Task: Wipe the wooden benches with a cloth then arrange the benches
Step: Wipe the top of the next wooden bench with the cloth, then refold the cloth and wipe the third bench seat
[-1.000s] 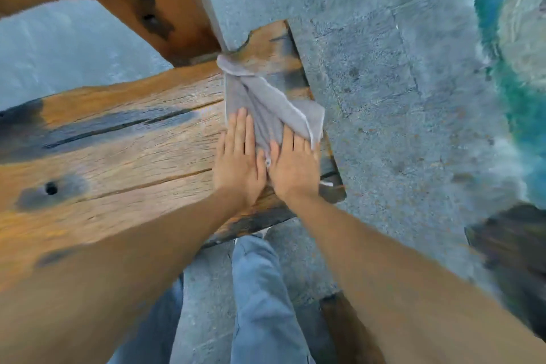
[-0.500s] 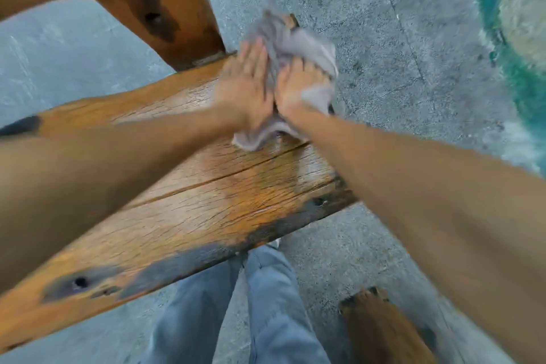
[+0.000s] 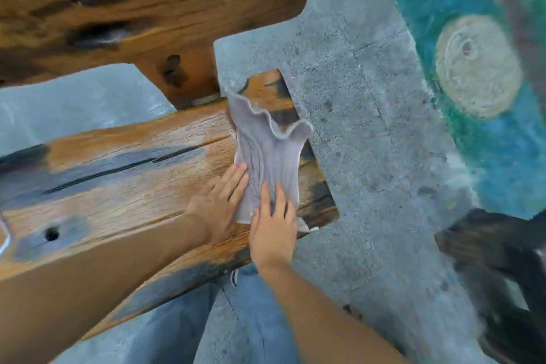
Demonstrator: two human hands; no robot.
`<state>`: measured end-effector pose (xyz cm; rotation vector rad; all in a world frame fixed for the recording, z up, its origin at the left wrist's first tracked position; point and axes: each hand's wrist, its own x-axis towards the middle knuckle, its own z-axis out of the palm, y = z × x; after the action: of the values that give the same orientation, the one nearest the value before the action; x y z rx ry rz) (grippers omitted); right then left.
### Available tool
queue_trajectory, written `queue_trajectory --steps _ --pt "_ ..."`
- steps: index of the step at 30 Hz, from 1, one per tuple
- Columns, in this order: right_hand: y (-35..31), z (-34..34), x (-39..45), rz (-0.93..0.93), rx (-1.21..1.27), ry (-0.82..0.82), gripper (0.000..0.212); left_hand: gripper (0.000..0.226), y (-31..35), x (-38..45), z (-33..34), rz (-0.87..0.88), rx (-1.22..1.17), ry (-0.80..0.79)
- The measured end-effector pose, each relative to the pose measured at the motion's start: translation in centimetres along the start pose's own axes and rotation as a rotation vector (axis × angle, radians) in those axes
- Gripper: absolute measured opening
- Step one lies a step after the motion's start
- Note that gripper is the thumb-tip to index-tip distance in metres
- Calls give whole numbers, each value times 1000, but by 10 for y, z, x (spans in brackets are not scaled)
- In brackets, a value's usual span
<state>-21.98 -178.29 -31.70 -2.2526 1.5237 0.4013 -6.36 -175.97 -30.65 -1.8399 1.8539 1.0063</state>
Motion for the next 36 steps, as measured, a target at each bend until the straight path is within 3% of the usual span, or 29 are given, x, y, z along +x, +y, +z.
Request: queue_trajectory --steps 3,6,11,14,17,21,24,27,30,33,36 --pt "9 18 -65 132 111 -91 58 87 33 -34 31 149 28 -50" --pt "20 37 -103 196 300 -144 56 76 58 -59 53 182 13 -102" --pt "45 21 -83 406 742 -4 19 33 64 -40 39 22 -239 181" --pt "71 10 -49 504 807 9 35 45 68 -9 21 -72 -155 158" --pt "94 -2 -39 452 797 -97 56 57 85 26 -5 86 29 121" --pt "121 -12 -44 415 818 -87 30 52 118 53 -31 196 95 14" --pt "154 -26 -46 390 744 20 26 59 157 62 -37 197 102 -47" --pt "203 -48 -52 181 667 93 27 67 215 69 -46 227 -42 -80" --pt "263 -73 -55 114 724 4 15 55 274 94 -53 294 -246 -222" --pt "332 -92 -61 295 930 -59 11 33 335 141 -62 320 -137 -359" --pt "384 -104 -62 594 1162 -51 34 26 397 186 -78 352 -72 -356"
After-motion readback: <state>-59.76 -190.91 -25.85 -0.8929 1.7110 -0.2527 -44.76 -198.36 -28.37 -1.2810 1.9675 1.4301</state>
